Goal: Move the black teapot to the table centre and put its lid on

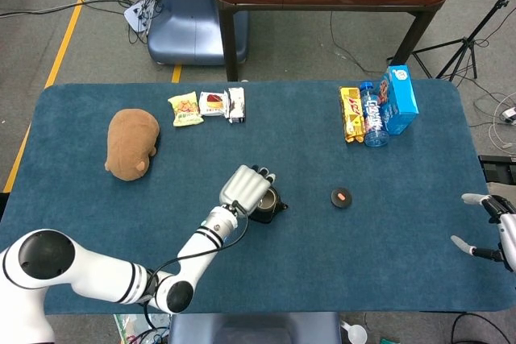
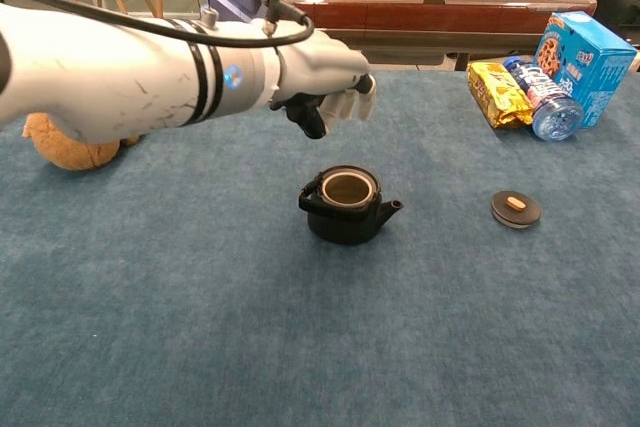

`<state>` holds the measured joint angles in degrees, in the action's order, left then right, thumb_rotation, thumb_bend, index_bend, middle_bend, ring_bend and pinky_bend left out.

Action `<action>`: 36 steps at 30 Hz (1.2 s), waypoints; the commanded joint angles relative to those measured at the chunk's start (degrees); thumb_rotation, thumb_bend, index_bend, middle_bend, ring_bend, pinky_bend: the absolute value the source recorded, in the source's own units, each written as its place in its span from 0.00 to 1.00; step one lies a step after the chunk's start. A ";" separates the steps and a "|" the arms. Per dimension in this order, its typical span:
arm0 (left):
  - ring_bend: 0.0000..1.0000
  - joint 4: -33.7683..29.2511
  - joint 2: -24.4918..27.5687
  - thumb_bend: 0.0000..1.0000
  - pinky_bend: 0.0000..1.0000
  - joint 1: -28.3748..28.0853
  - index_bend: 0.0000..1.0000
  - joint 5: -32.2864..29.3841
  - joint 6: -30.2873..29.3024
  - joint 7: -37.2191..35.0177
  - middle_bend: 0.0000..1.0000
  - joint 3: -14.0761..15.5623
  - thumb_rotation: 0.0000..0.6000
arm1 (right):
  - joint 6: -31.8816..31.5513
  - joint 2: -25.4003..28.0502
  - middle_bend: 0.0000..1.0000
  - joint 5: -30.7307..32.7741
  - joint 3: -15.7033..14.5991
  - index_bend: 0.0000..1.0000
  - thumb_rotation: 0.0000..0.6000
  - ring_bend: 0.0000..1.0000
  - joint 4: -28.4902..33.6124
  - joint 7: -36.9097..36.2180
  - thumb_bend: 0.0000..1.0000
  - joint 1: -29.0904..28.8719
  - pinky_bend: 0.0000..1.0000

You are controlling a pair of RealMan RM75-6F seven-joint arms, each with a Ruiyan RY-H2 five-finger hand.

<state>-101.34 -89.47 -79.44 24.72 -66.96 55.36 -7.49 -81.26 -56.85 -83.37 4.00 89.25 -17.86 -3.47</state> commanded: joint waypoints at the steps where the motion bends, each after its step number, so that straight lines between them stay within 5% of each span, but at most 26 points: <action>1: 0.26 -4.31 2.88 0.89 0.55 4.16 0.01 7.59 -4.20 -3.39 0.22 2.03 1.00 | -0.01 -0.20 0.33 0.25 0.05 0.29 1.00 0.23 0.20 0.74 0.00 0.02 0.43; 14: 0.26 -10.02 10.86 0.79 0.54 19.32 0.02 33.48 -16.42 -10.95 0.22 11.97 1.00 | 0.00 -1.06 0.33 1.36 0.42 0.29 1.00 0.23 1.20 4.69 0.00 -0.04 0.43; 25: 0.26 -14.25 17.52 0.79 0.54 32.40 0.06 43.72 -26.76 -5.15 0.23 19.52 1.00 | -0.79 -2.78 0.33 1.22 0.40 0.30 1.00 0.23 2.35 10.63 0.00 -0.15 0.43; 36: 0.26 -9.78 19.40 0.78 0.54 44.11 0.09 52.96 -31.63 -5.85 0.23 22.78 1.00 | -1.19 -4.64 0.34 -0.03 0.24 0.31 1.00 0.24 2.06 13.95 0.00 -0.72 0.43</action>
<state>-112.42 -70.16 -37.19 76.33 -97.35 49.40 14.62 -82.36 -61.39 -83.30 4.27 91.39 -4.00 -4.15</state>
